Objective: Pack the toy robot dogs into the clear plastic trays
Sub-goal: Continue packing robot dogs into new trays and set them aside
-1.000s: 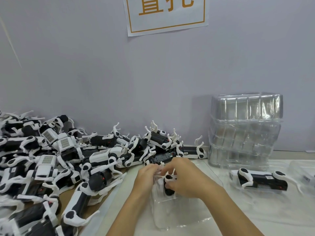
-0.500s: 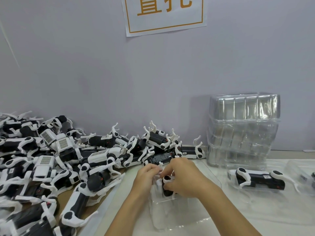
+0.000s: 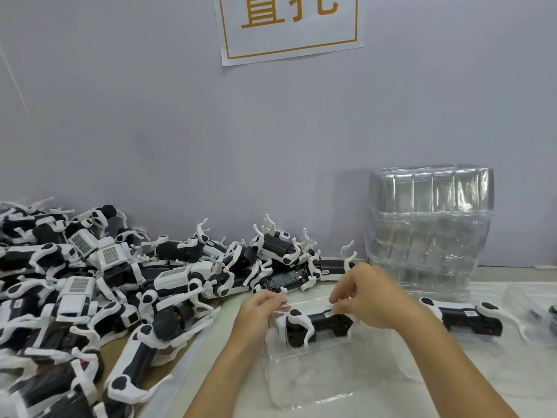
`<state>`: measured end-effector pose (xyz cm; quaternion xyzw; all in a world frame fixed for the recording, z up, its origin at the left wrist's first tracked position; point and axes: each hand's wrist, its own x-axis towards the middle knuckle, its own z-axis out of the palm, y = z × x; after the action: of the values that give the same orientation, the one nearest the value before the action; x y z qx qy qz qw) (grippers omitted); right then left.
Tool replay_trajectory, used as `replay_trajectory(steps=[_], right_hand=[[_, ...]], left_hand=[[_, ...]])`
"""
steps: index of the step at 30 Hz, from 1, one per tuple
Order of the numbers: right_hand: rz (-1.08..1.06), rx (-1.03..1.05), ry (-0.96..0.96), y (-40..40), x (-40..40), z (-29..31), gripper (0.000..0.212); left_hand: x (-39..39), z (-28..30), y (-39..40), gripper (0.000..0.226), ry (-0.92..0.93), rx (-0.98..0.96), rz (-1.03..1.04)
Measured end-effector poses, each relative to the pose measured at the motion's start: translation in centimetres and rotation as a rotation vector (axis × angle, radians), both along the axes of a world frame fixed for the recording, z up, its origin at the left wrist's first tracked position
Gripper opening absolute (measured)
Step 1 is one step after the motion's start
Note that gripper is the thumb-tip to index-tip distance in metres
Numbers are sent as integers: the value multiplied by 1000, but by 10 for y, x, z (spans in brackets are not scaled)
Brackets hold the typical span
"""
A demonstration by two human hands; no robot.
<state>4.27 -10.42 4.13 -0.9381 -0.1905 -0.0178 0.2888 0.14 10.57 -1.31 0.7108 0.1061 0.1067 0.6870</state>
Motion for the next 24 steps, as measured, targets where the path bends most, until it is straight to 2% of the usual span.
replay_trajectory(steps=[3, 10, 14, 17, 20, 24], right_hand=[[-33, 59, 4, 3, -1, -2, 22], [4, 32, 32, 1, -3, 1, 17], [79, -12, -29, 10, -9, 1, 10], [168, 20, -67, 30, -18, 1, 20], [258, 6, -5, 46, -24, -3, 26], [206, -36, -87, 52, -24, -9, 28]], left_hand=[[-1, 0, 0, 29, -3, -8, -1], [-1, 1, -1, 19, 1, -14, 14], [0, 2, -2, 13, 4, -10, 13], [0, 3, -2, 13, 1, 1, 9], [1, 3, -2, 14, -7, 13, 10], [1, 2, -1, 15, 4, 16, 2]])
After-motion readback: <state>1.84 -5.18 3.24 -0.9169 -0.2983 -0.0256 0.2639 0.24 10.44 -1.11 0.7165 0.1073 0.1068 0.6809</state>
